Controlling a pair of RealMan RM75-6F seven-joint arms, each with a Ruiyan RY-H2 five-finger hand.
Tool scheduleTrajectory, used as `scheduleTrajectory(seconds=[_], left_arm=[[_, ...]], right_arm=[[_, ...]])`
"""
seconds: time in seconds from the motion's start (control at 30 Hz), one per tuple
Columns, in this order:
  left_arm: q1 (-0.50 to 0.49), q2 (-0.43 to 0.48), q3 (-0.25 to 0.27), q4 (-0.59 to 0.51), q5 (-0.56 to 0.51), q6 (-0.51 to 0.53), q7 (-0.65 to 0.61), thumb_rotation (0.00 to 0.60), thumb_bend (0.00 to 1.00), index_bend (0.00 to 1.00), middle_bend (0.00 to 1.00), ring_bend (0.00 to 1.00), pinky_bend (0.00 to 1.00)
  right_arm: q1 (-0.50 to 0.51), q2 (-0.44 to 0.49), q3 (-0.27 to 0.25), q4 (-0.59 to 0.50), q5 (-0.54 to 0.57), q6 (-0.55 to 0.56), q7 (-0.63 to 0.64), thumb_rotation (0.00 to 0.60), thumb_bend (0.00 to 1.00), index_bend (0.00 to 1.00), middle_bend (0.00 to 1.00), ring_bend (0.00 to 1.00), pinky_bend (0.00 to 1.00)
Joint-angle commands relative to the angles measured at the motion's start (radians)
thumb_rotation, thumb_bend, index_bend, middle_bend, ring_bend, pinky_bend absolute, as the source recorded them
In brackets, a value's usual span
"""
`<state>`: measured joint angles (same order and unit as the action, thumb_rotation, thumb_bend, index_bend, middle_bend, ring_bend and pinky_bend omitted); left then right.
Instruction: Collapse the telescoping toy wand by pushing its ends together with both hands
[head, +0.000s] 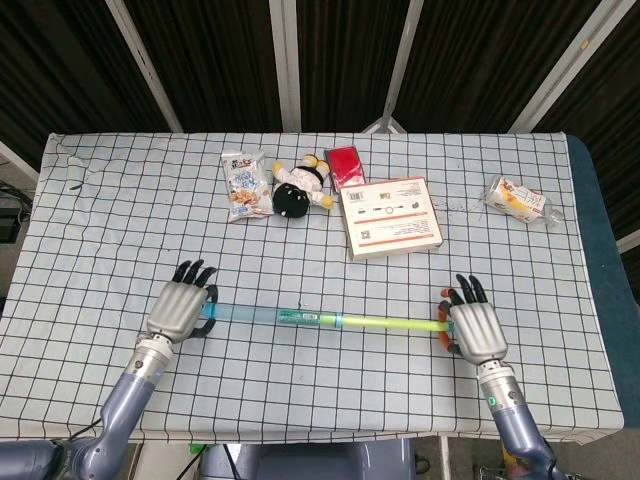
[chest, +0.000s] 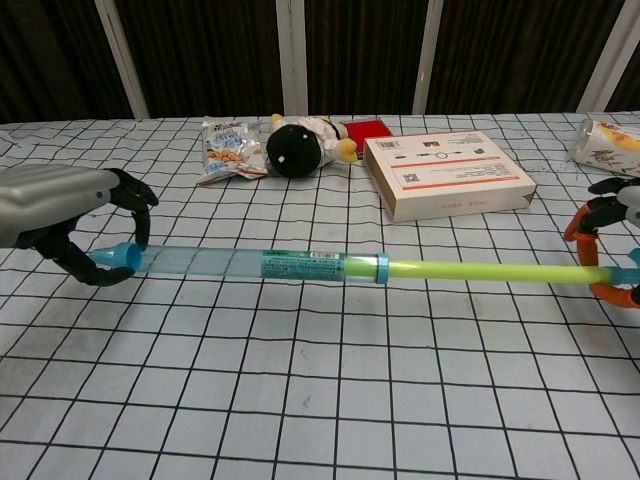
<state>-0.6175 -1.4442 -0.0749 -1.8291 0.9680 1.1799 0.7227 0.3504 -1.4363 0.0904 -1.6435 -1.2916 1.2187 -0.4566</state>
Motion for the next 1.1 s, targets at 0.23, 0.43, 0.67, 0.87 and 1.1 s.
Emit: scheduleTrajectory(seconds=[0.23, 0.43, 0.67, 0.87, 1.1], left_arm=[[0.001, 0.006, 0.007, -0.007, 0.002, 0.001, -0.008, 0.600, 0.51, 0.51, 0.12, 0.00, 0.00], [0.001, 0.005, 0.010, -0.004, 0.001, 0.002, -0.013, 0.600, 0.51, 0.51, 0.12, 0.00, 0.00], [0.000, 0.001, 0.009, -0.004, 0.003, 0.006, -0.017, 0.600, 0.51, 0.51, 0.12, 0.00, 0.00], [-0.003, -0.004, 0.012, -0.007, 0.006, 0.007, -0.013, 0.600, 0.51, 0.51, 0.12, 0.00, 0.00], [-0.005, -0.010, 0.012, -0.010, 0.007, 0.011, -0.009, 0.600, 0.51, 0.51, 0.12, 0.00, 0.00]], right_arm=[[0.025, -0.031, 0.009, -0.025, 0.013, -0.004, -0.065, 0.600, 0.43, 0.64, 0.30, 0.01, 0.00], [0.041, -0.047, 0.015, -0.052, 0.021, -0.005, -0.103, 0.600, 0.43, 0.64, 0.30, 0.01, 0.00], [0.052, -0.066, 0.009, -0.072, 0.019, -0.005, -0.136, 0.600, 0.43, 0.64, 0.30, 0.01, 0.00], [0.061, -0.079, -0.004, -0.100, -0.003, -0.001, -0.152, 0.600, 0.43, 0.64, 0.30, 0.01, 0.00], [0.074, -0.088, -0.003, -0.114, -0.005, -0.003, -0.181, 0.600, 0.43, 0.64, 0.30, 0.01, 0.00]])
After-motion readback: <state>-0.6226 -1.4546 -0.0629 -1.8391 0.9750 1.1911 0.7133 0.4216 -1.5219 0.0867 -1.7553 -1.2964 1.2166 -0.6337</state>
